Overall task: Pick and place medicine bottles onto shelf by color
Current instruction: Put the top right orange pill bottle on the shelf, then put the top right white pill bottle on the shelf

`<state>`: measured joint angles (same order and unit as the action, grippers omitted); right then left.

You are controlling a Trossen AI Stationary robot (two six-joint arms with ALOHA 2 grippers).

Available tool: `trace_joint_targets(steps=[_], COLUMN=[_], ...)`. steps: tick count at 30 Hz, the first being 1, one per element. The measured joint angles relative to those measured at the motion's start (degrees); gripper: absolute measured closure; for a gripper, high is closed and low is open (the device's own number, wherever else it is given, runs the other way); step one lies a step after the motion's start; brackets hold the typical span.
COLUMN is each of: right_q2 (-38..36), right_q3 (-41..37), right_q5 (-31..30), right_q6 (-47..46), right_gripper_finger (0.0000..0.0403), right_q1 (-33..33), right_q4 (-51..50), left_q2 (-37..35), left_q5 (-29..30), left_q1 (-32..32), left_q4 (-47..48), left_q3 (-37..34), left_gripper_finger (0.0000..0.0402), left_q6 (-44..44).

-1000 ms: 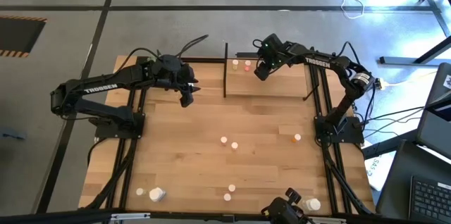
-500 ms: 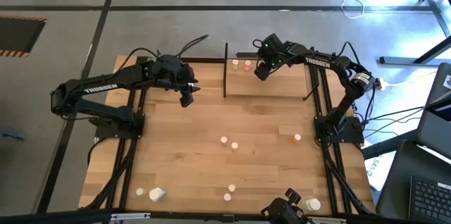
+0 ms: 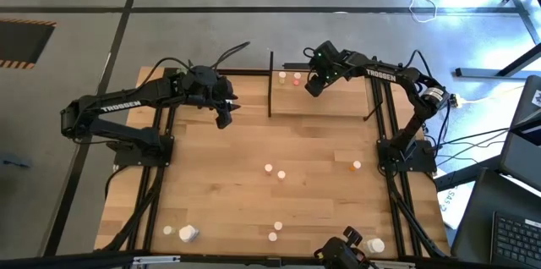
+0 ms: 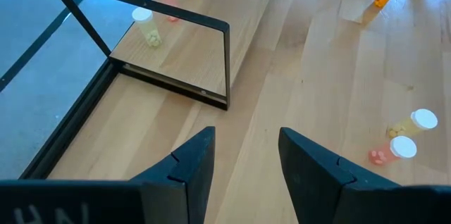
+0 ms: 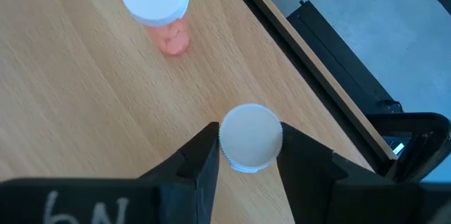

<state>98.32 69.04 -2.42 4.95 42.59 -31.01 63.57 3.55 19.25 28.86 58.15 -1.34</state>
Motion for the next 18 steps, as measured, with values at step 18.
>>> trace_joint_targets(steps=[18], right_q2=[-0.7], right_q3=[0.5], right_q5=[0.0], right_q6=[-0.3], right_gripper_finger=[0.0210], right_q1=[0.0], right_q4=[-0.8], left_q2=[0.0], left_q5=[0.0], left_q1=[0.0], left_q4=[0.0], left_q3=[0.0], left_gripper_finger=[0.0250], left_q6=[0.0])
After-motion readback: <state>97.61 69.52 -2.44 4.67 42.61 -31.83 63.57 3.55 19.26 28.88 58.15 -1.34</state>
